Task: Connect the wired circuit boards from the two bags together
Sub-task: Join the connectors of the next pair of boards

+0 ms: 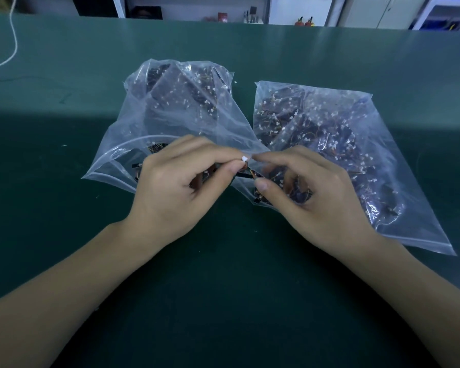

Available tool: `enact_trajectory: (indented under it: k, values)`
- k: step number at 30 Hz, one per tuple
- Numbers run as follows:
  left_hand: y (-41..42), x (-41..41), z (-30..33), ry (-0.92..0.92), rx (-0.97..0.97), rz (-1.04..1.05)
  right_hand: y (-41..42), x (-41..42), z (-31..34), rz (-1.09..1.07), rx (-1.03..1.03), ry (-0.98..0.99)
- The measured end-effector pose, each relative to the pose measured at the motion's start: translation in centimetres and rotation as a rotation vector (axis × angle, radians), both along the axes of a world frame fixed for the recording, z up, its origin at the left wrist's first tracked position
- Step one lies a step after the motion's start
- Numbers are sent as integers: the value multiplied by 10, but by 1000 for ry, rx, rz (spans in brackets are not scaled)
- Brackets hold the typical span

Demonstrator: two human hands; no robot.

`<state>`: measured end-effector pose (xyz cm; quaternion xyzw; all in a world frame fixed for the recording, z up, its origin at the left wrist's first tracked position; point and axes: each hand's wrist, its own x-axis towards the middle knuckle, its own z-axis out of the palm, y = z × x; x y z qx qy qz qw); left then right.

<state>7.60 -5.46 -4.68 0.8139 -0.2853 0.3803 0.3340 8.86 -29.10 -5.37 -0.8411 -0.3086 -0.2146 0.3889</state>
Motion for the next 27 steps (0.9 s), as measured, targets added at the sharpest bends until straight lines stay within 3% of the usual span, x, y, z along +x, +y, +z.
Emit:
enact_trajectory:
  k: [15, 27]
  values:
    - [-4, 1, -2, 233, -164, -117, 1, 0, 2, 57, 65, -75]
    - [-2, 2, -5, 339, -89, -185, -3, 2, 5, -85, 93, -109]
